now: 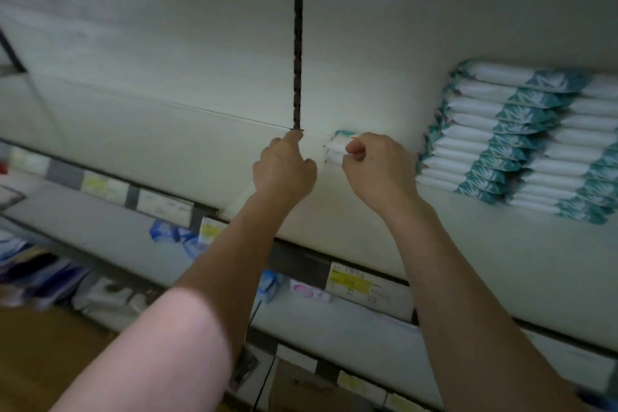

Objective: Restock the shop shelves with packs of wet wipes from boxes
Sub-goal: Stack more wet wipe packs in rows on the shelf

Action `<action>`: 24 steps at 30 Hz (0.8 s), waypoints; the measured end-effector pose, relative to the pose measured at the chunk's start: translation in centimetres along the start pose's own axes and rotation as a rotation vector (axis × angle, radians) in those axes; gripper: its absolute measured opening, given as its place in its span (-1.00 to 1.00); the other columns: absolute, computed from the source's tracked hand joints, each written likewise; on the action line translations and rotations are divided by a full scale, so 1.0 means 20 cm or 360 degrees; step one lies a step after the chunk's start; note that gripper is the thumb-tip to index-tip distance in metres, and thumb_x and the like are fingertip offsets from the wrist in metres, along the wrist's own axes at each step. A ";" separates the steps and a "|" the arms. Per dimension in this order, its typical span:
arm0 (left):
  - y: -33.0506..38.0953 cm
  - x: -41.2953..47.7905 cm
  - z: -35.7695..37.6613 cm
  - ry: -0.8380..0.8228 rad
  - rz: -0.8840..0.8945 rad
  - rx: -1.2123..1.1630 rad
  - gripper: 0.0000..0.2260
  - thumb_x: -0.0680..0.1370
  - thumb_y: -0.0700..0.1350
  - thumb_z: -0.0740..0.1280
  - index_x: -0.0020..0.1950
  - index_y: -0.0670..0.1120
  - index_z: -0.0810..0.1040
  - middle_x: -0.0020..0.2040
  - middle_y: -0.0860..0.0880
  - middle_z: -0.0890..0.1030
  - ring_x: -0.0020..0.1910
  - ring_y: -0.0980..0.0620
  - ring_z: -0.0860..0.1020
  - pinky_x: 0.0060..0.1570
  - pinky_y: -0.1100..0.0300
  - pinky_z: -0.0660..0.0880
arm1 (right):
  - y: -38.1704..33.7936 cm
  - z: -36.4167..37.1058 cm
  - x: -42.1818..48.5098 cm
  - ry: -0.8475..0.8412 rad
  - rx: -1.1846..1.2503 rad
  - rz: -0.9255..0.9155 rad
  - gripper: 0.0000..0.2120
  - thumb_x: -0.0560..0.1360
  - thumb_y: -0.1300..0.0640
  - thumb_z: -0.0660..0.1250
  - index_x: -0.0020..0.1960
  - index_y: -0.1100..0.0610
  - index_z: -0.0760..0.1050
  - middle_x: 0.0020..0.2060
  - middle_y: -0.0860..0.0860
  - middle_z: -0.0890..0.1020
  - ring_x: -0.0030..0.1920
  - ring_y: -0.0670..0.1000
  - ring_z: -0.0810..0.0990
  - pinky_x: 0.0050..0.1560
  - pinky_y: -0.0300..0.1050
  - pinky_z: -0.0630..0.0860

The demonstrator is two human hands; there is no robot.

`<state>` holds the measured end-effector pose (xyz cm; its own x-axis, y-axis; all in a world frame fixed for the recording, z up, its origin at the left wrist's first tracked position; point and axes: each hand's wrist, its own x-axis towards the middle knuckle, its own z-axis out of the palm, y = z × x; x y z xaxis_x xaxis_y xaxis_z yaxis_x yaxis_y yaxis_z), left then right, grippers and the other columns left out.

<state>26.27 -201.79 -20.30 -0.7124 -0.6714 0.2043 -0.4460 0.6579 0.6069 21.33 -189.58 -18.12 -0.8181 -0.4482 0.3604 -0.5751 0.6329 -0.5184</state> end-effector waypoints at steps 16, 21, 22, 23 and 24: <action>-0.44 -1.14 -0.55 0.0783 -0.1065 -0.0451 -0.77 0.49 -0.11 0.32 0.14 -0.01 0.59 0.12 -0.08 0.63 0.11 -0.09 0.57 0.15 0.07 0.50 | -0.63 0.07 -0.89 -0.0784 0.0599 -0.0438 -0.83 0.48 0.15 0.29 -0.06 0.13 0.66 -0.06 0.11 0.68 0.05 0.11 0.61 -0.01 -0.13 0.47; -0.68 -1.51 -0.76 0.1048 -0.1362 -0.0514 -0.81 0.51 -0.12 0.33 0.11 0.00 0.60 0.10 -0.02 0.63 0.06 -0.03 0.57 0.04 0.21 0.47 | -0.90 0.15 -1.22 -0.1066 0.0622 -0.0684 -0.85 0.52 0.12 0.28 -0.03 0.07 0.63 -0.07 0.05 0.67 -0.01 0.07 0.60 0.00 -0.09 0.51; -0.73 -1.59 -0.79 0.1101 -0.1414 -0.0534 -0.82 0.52 -0.11 0.33 0.10 0.01 0.59 0.09 -0.01 0.63 0.04 -0.01 0.57 -0.02 0.24 0.44 | -0.96 0.16 -1.29 -0.1128 0.0639 -0.0736 -0.85 0.53 0.12 0.27 -0.01 0.07 0.62 -0.08 0.04 0.66 -0.04 0.05 0.61 -0.05 -0.11 0.51; -0.77 -1.67 -0.83 0.1153 -0.1473 -0.0558 -0.84 0.52 -0.11 0.32 0.09 0.03 0.58 0.08 0.00 0.62 0.01 0.00 0.56 -0.06 0.25 0.41 | -1.01 0.19 -1.36 -0.1197 0.0644 -0.0791 -0.85 0.54 0.12 0.27 0.02 0.07 0.61 -0.10 0.02 0.65 -0.07 0.03 0.60 -0.10 -0.14 0.49; -0.81 -1.74 -0.87 0.1195 -0.1532 -0.0578 -0.84 0.53 -0.11 0.32 0.09 0.03 0.58 0.07 0.01 0.61 0.01 -0.01 0.55 -0.07 0.25 0.39 | -1.07 0.21 -1.44 -0.1257 0.0636 -0.0847 -0.85 0.55 0.12 0.27 0.04 0.06 0.60 -0.10 0.00 0.64 -0.09 0.01 0.59 -0.13 -0.16 0.47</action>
<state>67.70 -194.95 -23.90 0.3487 -0.9291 -0.1233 -0.3517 -0.2516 0.9016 57.21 -192.78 -20.62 -0.1394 -0.9869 0.0813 -0.7006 0.0402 -0.7124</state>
